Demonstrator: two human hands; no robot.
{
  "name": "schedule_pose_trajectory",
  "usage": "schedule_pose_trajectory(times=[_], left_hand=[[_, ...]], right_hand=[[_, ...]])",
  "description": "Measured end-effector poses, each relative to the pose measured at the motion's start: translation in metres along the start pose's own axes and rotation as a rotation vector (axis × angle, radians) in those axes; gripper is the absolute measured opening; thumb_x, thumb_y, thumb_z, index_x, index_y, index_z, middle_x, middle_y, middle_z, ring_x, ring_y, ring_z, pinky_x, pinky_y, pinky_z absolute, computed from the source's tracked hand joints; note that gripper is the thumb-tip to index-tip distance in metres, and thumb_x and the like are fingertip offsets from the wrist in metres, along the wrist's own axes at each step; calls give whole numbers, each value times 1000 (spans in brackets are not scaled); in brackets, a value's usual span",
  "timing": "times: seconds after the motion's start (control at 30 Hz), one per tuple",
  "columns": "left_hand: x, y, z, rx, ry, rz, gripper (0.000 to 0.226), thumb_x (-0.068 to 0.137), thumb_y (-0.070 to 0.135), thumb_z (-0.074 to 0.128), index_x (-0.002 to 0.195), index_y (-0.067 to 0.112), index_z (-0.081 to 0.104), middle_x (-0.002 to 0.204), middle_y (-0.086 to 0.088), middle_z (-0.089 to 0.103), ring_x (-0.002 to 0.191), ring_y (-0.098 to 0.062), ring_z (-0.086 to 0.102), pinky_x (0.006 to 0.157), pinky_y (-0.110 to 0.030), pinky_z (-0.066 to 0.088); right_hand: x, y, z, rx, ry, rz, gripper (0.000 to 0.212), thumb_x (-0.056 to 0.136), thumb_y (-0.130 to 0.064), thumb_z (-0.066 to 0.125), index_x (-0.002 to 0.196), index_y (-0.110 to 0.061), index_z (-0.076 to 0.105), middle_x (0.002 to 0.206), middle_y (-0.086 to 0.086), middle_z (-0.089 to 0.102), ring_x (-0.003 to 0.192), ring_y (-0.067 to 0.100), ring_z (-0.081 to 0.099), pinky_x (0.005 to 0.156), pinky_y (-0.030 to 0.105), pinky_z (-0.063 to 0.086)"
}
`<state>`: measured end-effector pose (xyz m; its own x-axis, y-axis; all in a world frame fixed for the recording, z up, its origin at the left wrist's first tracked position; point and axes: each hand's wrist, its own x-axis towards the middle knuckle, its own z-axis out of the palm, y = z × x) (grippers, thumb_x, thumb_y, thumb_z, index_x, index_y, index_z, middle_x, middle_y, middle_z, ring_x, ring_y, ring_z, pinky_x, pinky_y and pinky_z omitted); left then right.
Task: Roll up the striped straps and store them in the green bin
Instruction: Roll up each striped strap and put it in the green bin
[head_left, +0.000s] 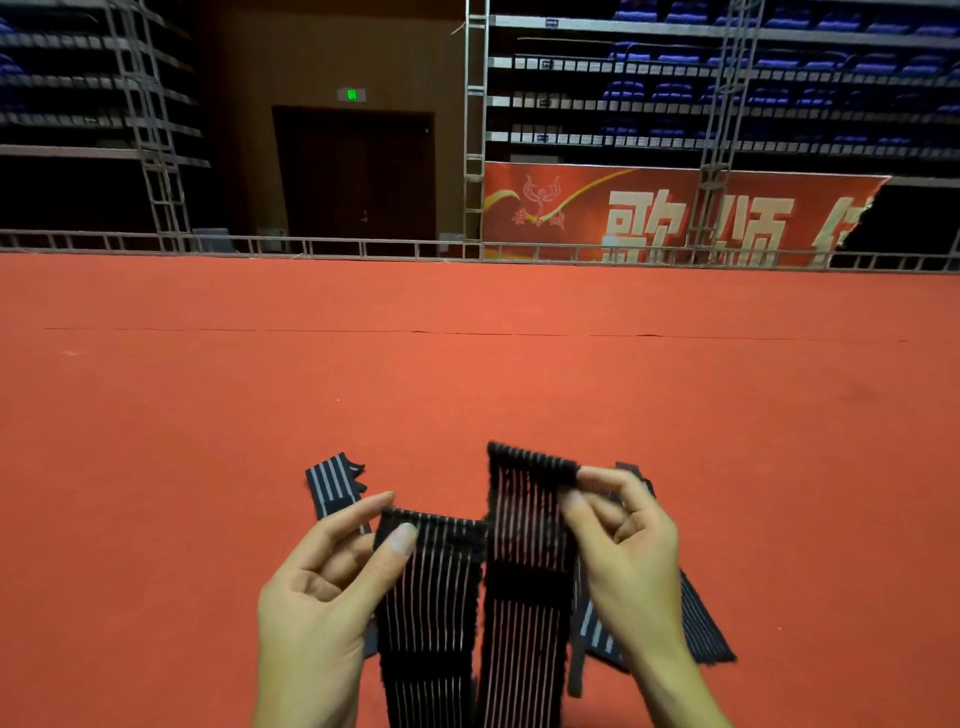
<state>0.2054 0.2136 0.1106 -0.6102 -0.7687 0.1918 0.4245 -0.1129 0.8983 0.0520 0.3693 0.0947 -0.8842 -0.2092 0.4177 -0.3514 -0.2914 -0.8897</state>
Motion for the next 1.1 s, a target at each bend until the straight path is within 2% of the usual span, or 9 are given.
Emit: schedule_pose_trajectory(times=[0.17,0.27,0.37,0.53,0.63,0.77,0.87,1.0,1.1], left_hand=[[-1,13,19,-66,-64,11,35,74,8,83,106,21,85,97,-20,81,85,-21,80,74,-25,65],[-2,23,39,-103,-104,52,31,75,7,83,104,18,84,95,-17,82,83,-25,81,68,-28,65],[4,21,50,25,-49,175,27,77,14,87,102,24,83,93,-11,83,92,-27,81,79,-36,64],[13,11,47,78,-40,186,26,81,10,87,104,21,82,92,-11,83,90,-28,82,77,-32,64],[12,7,41,165,-26,233,26,84,4,87,105,20,81,93,-6,83,92,-23,81,85,-41,61],[10,5,34,228,-63,208,33,84,3,87,108,25,80,91,-7,83,94,-23,81,92,-46,59],[8,4,28,296,-120,186,38,84,2,87,112,26,77,86,-7,82,90,-19,81,91,-44,59],[5,5,28,353,-158,163,43,83,2,87,116,26,75,83,-6,81,82,-13,79,82,-35,54],[4,8,27,363,-170,158,46,85,3,86,120,29,73,84,-7,81,86,-16,79,88,-40,55]], right_hand=[[31,-16,7,24,20,-95,17,100,-6,74,112,-16,75,96,10,83,92,33,81,81,47,65],[40,-22,20,5,-33,-110,30,99,5,70,116,-19,76,100,8,83,97,29,80,83,45,64],[35,-24,29,38,-95,-75,39,95,14,66,118,-16,76,103,8,81,100,23,78,86,39,65],[18,-24,32,117,-268,47,31,96,4,73,123,-11,72,105,13,82,104,28,79,89,37,64],[20,-27,25,111,-301,131,20,103,-2,65,118,-10,75,100,13,82,99,26,80,84,32,63],[22,-31,21,147,-342,285,29,109,-28,55,109,-12,80,92,16,77,93,27,76,86,48,65],[25,-33,16,100,-349,378,37,103,-44,62,108,-12,80,91,14,79,95,29,78,94,53,64],[28,-35,13,149,-407,529,35,87,-31,82,114,-9,80,95,11,78,90,23,76,87,46,65],[29,-34,11,174,-434,570,36,84,-17,86,119,-11,80,101,12,79,90,22,73,85,44,64]])
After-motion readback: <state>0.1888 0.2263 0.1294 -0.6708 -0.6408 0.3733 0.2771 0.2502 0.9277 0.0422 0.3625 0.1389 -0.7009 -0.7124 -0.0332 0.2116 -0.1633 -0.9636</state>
